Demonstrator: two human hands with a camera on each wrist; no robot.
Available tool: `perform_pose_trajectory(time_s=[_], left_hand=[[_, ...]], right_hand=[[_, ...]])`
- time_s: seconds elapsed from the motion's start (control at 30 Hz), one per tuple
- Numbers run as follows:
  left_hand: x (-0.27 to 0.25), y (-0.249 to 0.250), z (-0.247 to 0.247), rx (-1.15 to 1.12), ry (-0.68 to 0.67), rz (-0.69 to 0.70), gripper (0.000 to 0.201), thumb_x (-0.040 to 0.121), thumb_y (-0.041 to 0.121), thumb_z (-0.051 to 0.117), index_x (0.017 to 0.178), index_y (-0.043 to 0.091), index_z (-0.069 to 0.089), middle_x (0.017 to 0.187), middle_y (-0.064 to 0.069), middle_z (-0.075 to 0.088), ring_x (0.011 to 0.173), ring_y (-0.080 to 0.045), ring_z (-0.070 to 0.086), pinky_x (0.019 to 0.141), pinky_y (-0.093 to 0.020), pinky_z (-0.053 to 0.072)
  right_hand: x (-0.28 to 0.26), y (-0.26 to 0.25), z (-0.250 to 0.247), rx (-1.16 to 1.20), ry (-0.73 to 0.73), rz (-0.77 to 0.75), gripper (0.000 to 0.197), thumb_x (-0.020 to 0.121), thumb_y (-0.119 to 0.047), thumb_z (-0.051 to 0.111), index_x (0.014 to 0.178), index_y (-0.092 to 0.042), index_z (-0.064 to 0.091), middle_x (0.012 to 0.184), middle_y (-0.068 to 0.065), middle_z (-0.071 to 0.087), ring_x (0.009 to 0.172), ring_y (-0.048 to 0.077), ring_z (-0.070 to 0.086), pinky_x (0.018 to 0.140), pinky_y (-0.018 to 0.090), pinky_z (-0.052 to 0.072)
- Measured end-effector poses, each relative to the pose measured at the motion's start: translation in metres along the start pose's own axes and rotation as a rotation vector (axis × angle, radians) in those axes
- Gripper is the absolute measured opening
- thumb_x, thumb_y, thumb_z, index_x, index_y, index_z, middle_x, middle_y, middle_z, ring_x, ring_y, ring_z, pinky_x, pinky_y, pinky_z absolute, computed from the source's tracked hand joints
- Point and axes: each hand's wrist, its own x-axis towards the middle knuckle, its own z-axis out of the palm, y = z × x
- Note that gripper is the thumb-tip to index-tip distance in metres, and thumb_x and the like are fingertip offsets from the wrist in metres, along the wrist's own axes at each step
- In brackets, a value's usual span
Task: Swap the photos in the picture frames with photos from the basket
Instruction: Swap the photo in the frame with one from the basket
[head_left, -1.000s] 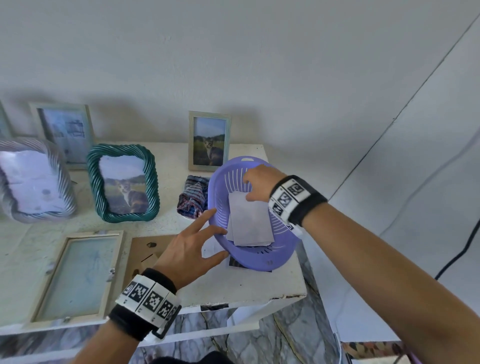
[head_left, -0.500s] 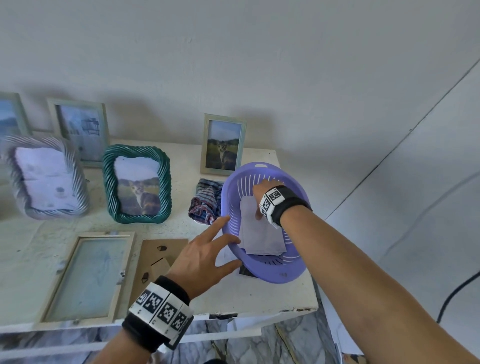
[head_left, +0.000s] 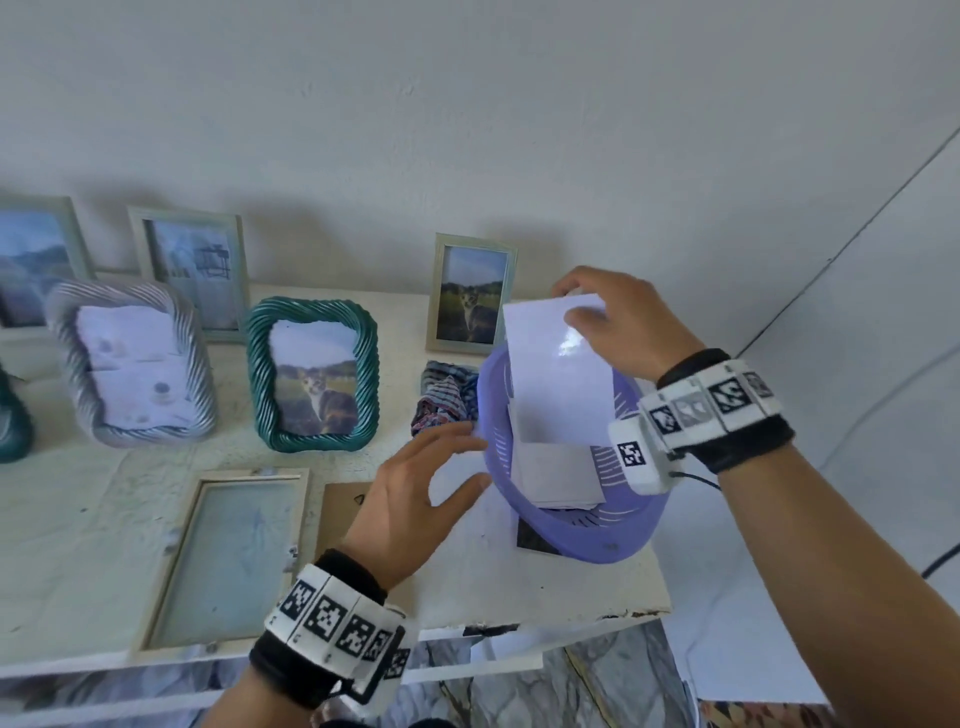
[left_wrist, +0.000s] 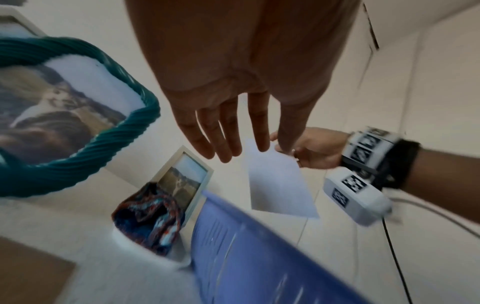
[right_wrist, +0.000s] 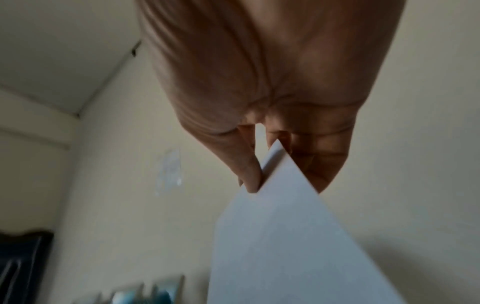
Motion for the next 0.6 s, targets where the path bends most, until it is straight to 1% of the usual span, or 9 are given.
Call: perform_pose_trajectory(time_s=[0.07,0.13,0.2,0.23,0.3,0.37,0.47,0.53,0.6], left_hand=[[0.004,0.006,-0.020,-0.122,0.077,-0.055,0.028,0.091,0.037,0.065,0.116,0.023,0.067,0.121,0.017,0.063,0.111,0.004,0.058,0.088,-0.012,0.047],[0.006,0.010,-0.041,-0.308,0.134,-0.158,0.026,0.090,0.029,0.067,0.115,0.019,0.067,0.109,0.013,0.071,0.099,-0.002,0.066,0.082,-0.017,0.052],[0.004,0.011,-0.062,-0.457,0.151,-0.229,0.028,0.086,0.025,0.066,0.112,0.015,0.068,0.100,0.005,0.074,0.088,-0.007,0.070,0.074,-0.018,0.054],[0.001,0.008,-0.072,-0.479,0.155,-0.243,0.026,0.086,0.022,0.066,0.110,0.012,0.068,0.096,0.001,0.075,0.083,-0.010,0.070,0.071,-0.019,0.054],[-0.009,-0.004,-0.091,-0.474,0.159,-0.265,0.017,0.087,0.014,0.068,0.102,0.009,0.070,0.087,-0.003,0.075,0.072,-0.011,0.067,0.063,-0.022,0.054],[-0.021,-0.019,-0.109,-0.483,0.169,-0.305,0.011,0.087,0.010,0.068,0.097,0.007,0.070,0.081,-0.004,0.074,0.068,-0.012,0.066,0.059,-0.024,0.054],[-0.040,-0.043,-0.134,-0.494,0.219,-0.380,0.007,0.087,0.007,0.067,0.093,0.009,0.069,0.077,-0.006,0.073,0.066,-0.014,0.066,0.058,-0.023,0.055],[-0.053,-0.060,-0.147,-0.483,0.247,-0.435,0.007,0.088,0.004,0.066,0.093,0.009,0.069,0.073,-0.002,0.072,0.064,-0.012,0.066,0.058,-0.022,0.055],[-0.067,-0.078,-0.157,-0.442,0.239,-0.482,0.008,0.088,0.003,0.066,0.093,0.008,0.069,0.071,0.001,0.072,0.062,-0.010,0.065,0.058,-0.022,0.055]], right_hand=[[-0.015,-0.024,-0.004,0.128,0.058,-0.037,0.023,0.089,-0.007,0.055,0.105,-0.020,0.065,0.088,-0.016,0.059,0.064,-0.001,0.054,0.056,0.010,0.036],[-0.030,-0.047,0.005,0.275,0.032,-0.058,0.020,0.090,-0.006,0.057,0.104,-0.019,0.066,0.081,-0.019,0.059,0.055,-0.003,0.052,0.053,0.009,0.037],[-0.040,-0.068,0.023,0.358,-0.018,-0.089,0.020,0.091,-0.005,0.059,0.105,-0.016,0.066,0.081,-0.021,0.061,0.061,-0.004,0.055,0.055,0.011,0.041],[-0.043,-0.076,0.034,0.381,-0.036,-0.107,0.020,0.091,-0.005,0.059,0.107,-0.015,0.067,0.086,-0.020,0.064,0.069,-0.003,0.059,0.059,0.012,0.044],[-0.046,-0.088,0.061,0.462,-0.057,-0.111,0.022,0.093,-0.009,0.061,0.113,-0.017,0.066,0.101,-0.010,0.068,0.088,0.007,0.065,0.074,0.024,0.053],[-0.050,-0.097,0.088,0.585,-0.036,-0.075,0.028,0.093,-0.015,0.063,0.119,-0.025,0.063,0.100,0.002,0.068,0.090,0.024,0.066,0.078,0.039,0.055],[-0.062,-0.111,0.127,0.766,-0.051,0.042,0.043,0.091,-0.007,0.062,0.125,-0.034,0.054,0.091,0.012,0.064,0.080,0.022,0.065,0.065,0.040,0.057],[-0.072,-0.121,0.153,0.883,-0.138,0.136,0.052,0.091,0.001,0.058,0.128,-0.034,0.050,0.086,0.009,0.064,0.076,0.023,0.063,0.060,0.043,0.057],[-0.082,-0.129,0.178,0.924,-0.181,0.178,0.052,0.090,0.004,0.056,0.129,-0.030,0.051,0.080,0.004,0.065,0.074,0.023,0.063,0.062,0.041,0.056]])
